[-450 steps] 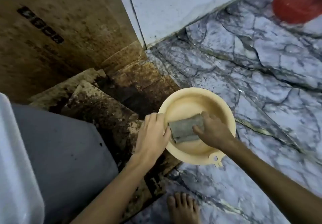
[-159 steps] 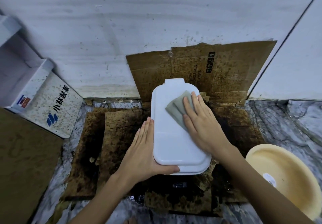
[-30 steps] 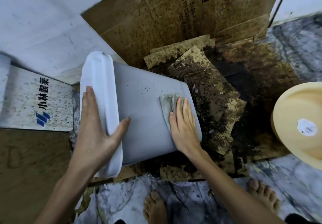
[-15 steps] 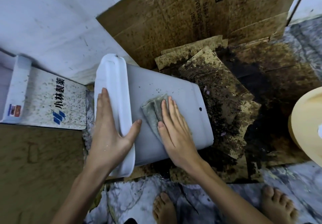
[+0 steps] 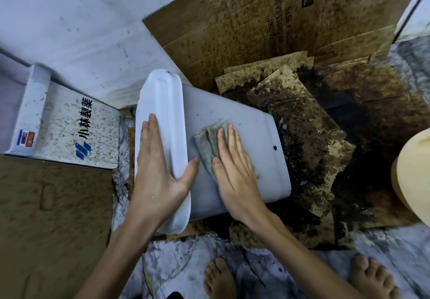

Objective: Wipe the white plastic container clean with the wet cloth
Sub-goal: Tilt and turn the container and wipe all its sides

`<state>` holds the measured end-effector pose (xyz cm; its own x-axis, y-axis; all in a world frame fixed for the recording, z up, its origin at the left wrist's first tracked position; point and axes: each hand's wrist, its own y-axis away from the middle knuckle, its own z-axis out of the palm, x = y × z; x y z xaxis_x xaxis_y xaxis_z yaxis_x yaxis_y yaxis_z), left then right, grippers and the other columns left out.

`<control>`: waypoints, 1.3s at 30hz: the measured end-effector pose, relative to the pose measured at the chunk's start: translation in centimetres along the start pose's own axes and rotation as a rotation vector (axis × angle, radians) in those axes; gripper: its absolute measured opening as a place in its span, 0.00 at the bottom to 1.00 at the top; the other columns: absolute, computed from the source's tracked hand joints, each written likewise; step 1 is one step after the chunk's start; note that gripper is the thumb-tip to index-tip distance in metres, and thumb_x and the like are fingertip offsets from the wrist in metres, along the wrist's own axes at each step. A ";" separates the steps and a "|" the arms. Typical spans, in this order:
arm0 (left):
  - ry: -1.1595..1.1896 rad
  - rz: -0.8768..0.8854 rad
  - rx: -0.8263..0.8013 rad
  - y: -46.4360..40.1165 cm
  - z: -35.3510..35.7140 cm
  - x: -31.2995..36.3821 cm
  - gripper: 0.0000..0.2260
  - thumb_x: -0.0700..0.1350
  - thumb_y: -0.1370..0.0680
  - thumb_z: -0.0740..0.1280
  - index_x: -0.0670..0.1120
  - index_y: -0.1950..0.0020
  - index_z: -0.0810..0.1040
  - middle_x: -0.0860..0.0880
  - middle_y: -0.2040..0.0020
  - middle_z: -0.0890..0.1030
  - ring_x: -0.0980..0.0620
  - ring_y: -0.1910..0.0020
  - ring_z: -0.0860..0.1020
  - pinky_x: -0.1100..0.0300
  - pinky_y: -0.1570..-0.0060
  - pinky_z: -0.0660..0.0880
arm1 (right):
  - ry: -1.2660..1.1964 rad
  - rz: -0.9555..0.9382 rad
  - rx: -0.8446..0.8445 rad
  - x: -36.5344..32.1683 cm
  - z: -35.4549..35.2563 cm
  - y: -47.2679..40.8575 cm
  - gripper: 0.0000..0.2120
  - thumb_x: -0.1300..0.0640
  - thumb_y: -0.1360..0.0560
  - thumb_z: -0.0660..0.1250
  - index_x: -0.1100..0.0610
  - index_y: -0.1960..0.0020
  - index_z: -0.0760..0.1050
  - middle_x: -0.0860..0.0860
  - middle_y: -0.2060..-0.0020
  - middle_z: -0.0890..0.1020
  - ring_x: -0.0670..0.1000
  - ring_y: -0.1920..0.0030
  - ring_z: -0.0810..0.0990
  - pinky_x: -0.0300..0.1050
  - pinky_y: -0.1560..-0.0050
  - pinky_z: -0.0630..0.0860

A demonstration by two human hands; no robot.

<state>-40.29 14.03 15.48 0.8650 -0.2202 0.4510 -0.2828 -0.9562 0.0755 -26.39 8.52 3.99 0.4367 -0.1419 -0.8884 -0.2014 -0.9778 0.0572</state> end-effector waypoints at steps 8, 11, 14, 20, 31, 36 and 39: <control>0.017 0.011 -0.006 0.0 0.0 -0.7 0.49 0.57 0.20 0.71 0.54 0.14 0.37 0.58 0.13 0.40 0.62 0.16 0.39 0.68 0.23 0.40 | 0.086 0.116 0.036 5.3 -1.3 -1.0 0.31 0.41 0.13 0.43 0.47 0.13 0.40 0.44 0.14 0.39 0.41 0.16 0.36 0.44 0.16 0.40; 0.024 0.015 -0.003 0.0 0.1 -0.4 0.49 0.59 0.21 0.70 0.54 0.13 0.37 0.59 0.13 0.40 0.59 0.15 0.41 0.63 0.22 0.42 | 0.050 0.287 0.053 6.4 -1.8 -2.2 0.29 0.44 0.11 0.44 0.47 0.13 0.40 0.45 0.14 0.39 0.44 0.15 0.37 0.54 0.15 0.42; 0.015 0.023 -0.002 0.0 0.2 -0.1 0.50 0.59 0.21 0.70 0.53 0.13 0.37 0.59 0.14 0.39 0.57 0.14 0.41 0.61 0.21 0.42 | 0.006 0.348 0.061 4.8 -1.6 -2.9 0.28 0.44 0.11 0.44 0.47 0.13 0.40 0.46 0.15 0.38 0.45 0.16 0.36 0.54 0.16 0.40; -0.004 0.037 -0.014 -0.1 0.1 0.0 0.49 0.56 0.20 0.71 0.51 0.14 0.37 0.56 0.13 0.40 0.55 0.14 0.41 0.61 0.20 0.42 | -0.048 -0.009 0.003 -1.6 -0.2 -3.1 0.32 0.38 0.16 0.40 0.45 0.14 0.39 0.42 0.16 0.35 0.40 0.17 0.33 0.33 0.22 0.31; 0.023 0.019 -0.024 0.0 0.0 0.2 0.48 0.60 0.21 0.67 0.53 0.14 0.35 0.52 0.12 0.40 0.55 0.14 0.40 0.54 0.18 0.43 | 0.005 0.395 0.058 7.2 -3.1 -6.7 0.28 0.46 0.10 0.43 0.49 0.13 0.41 0.50 0.14 0.41 0.47 0.15 0.37 0.53 0.15 0.39; 0.017 0.005 -0.034 -0.1 -0.1 0.6 0.49 0.60 0.24 0.65 0.51 0.13 0.36 0.50 0.12 0.41 0.54 0.14 0.41 0.50 0.16 0.45 | -0.012 0.294 0.054 2.3 -1.8 -7.1 0.29 0.41 0.12 0.40 0.46 0.13 0.40 0.47 0.14 0.38 0.46 0.16 0.35 0.52 0.16 0.36; -0.001 0.018 -0.041 -0.2 -0.2 0.6 0.49 0.59 0.24 0.65 0.49 0.13 0.37 0.51 0.12 0.42 0.54 0.14 0.42 0.51 0.16 0.45 | -0.038 0.065 0.048 -2.2 -0.7 -7.0 0.33 0.38 0.16 0.38 0.46 0.13 0.40 0.46 0.14 0.38 0.46 0.16 0.35 0.41 0.20 0.33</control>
<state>-39.76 14.12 15.88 0.8601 -0.2373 0.4517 -0.3148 -0.9435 0.1037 -25.30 15.52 5.87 0.3875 -0.1979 -0.9004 -0.2701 -0.9582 0.0944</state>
